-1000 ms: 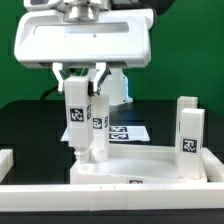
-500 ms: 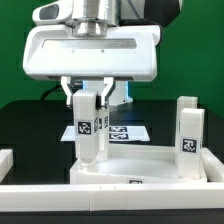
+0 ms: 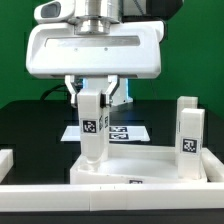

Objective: Assemble desk

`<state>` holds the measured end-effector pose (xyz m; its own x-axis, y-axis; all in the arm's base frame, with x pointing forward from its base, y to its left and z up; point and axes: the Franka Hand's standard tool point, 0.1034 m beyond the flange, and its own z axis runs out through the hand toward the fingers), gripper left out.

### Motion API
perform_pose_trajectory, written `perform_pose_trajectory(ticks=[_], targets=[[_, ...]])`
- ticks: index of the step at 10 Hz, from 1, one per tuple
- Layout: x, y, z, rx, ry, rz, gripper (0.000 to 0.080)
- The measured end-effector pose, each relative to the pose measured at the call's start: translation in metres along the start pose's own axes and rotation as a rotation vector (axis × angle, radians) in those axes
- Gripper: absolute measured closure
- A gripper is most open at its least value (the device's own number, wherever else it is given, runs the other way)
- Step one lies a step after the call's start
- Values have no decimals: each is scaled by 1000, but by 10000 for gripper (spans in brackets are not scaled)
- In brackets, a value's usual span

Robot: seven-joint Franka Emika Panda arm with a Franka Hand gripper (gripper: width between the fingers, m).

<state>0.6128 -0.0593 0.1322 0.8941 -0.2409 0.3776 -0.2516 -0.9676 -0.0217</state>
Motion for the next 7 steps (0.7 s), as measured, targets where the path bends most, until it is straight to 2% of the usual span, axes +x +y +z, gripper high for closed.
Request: perform_pose_trajectory(ticks=[3,4,5,7], targets=[[-1,0,1,-1,-3,-1,511],[2,2,-6,3,8,-3,511],[0,5,-12,4,22,1,511],[-5,15,-10,-9,30,8,511]])
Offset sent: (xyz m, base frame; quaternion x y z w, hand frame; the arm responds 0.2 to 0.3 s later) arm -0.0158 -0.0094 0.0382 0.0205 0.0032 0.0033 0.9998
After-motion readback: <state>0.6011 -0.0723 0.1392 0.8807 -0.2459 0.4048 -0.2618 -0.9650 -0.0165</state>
